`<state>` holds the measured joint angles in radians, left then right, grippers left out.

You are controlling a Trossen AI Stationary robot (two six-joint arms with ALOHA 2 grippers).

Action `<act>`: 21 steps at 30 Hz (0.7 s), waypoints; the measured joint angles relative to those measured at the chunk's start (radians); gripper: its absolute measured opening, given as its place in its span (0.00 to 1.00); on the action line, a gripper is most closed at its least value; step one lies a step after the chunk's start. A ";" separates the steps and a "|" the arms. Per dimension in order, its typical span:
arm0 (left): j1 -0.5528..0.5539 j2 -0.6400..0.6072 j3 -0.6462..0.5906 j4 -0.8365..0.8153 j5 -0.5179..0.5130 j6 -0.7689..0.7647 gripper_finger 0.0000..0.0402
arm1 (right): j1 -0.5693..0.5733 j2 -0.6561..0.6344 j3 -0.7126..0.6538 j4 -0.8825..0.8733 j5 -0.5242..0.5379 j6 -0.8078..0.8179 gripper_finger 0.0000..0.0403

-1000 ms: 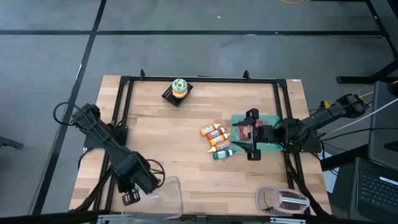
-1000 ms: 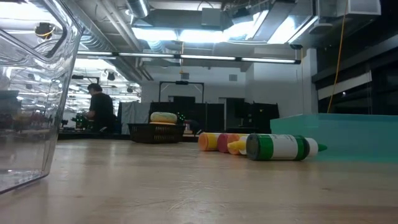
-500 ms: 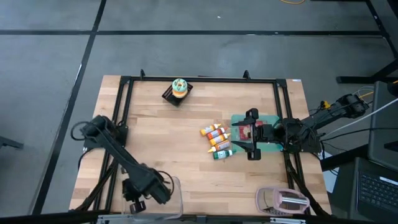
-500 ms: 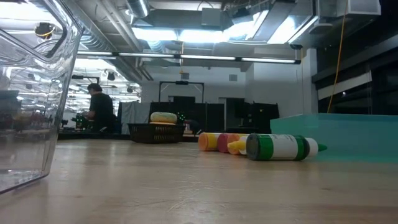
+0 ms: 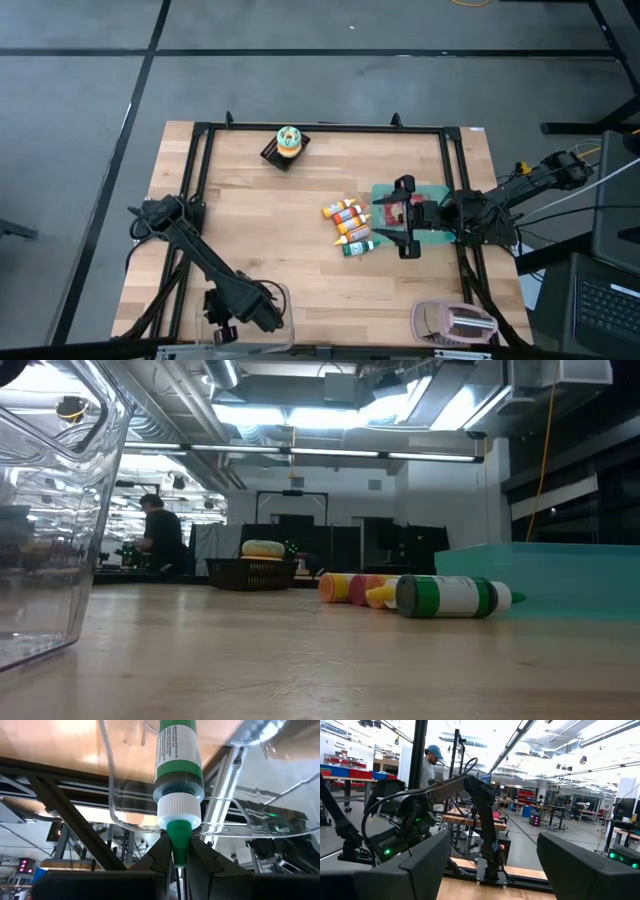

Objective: Pick & Place Food Item
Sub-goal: Put the top green food coloring bottle into the transparent bin

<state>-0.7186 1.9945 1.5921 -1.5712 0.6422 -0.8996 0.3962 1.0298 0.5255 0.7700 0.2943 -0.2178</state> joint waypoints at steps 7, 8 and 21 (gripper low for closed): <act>-0.001 0.000 0.000 0.000 -0.047 -0.026 0.08 | 0.000 0.000 0.000 0.000 0.000 0.000 0.73; -0.001 0.000 0.000 0.000 -0.046 -0.030 0.08 | 0.000 0.000 0.000 0.000 0.000 0.000 0.73; -0.006 0.000 0.000 0.000 -0.040 -0.040 0.08 | 0.000 0.000 0.000 0.000 0.000 0.001 0.73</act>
<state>-0.7250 1.9945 1.5921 -1.5707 0.6018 -0.9398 0.3962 1.0298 0.5255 0.7700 0.2943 -0.2168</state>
